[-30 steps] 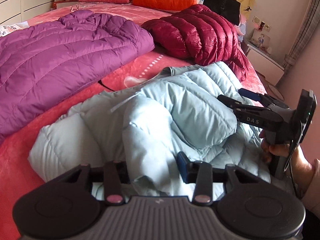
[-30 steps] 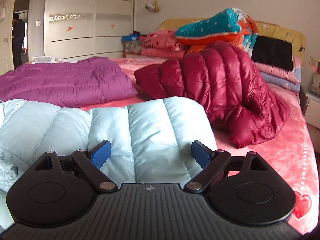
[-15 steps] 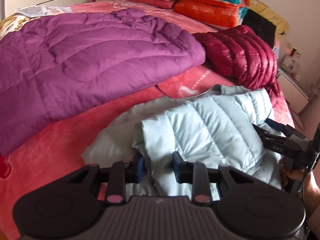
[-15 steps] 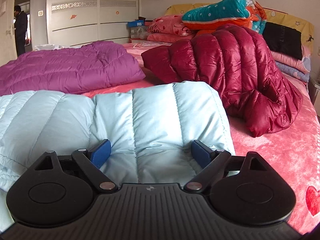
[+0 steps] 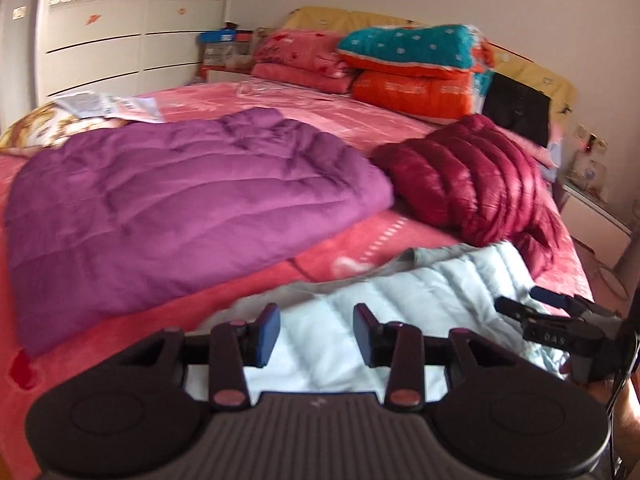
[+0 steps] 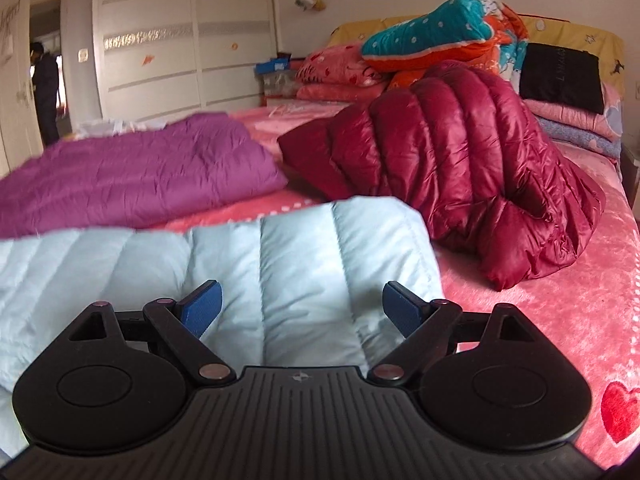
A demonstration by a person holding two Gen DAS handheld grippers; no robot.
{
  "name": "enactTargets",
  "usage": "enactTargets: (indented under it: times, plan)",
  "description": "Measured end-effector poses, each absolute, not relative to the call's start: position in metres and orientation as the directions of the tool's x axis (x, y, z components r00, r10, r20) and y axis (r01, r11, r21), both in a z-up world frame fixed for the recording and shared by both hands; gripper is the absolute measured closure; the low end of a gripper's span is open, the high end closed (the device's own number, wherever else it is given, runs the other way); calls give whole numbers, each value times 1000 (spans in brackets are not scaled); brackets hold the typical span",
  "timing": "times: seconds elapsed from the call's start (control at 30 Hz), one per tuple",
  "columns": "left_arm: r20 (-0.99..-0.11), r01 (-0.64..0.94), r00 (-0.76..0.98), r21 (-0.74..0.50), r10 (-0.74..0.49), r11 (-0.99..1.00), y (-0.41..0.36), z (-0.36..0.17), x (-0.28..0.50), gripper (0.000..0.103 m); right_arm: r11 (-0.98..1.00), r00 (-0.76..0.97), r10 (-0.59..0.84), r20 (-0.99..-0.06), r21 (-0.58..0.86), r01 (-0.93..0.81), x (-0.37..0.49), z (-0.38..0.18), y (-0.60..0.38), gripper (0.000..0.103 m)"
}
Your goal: Fold large clothes
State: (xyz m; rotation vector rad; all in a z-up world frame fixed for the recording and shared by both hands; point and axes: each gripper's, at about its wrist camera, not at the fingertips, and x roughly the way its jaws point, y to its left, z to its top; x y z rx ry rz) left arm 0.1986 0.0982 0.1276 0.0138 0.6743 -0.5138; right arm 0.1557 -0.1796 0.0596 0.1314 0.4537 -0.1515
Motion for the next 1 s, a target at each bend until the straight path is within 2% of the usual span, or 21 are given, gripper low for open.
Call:
enactTargets:
  times: [0.1, 0.27, 0.37, 0.63, 0.8, 1.0]
  plan:
    - [-620, 464, 662, -100, -420, 880, 68, 110, 205, 60, 975, 880, -144, -453, 84, 203, 159, 57, -188, 0]
    - [-606, 389, 742, 39, -288, 921, 52, 75, 208, 59, 968, 853, -155, -498, 95, 231, 169, 45, -201, 0]
    - [-590, 356, 760, 27, -273, 934, 59, 57, 208, 56, 971, 836, -153, -526, 80, 227, 176, 38, -200, 0]
    - [-552, 347, 783, 6, -286, 938, 67, 27, 200, 55, 976, 793, -175, -584, 2, 217, 196, 20, -192, 0]
    - [-521, 343, 805, 18, -284, 939, 65, 17, 197, 55, 975, 789, -205, -580, -47, 218, 201, 11, -184, 0]
    - [-512, 341, 809, 10, -289, 940, 67, 14, 196, 55, 975, 799, -203, -566, -38, 221, 201, 10, -186, 0]
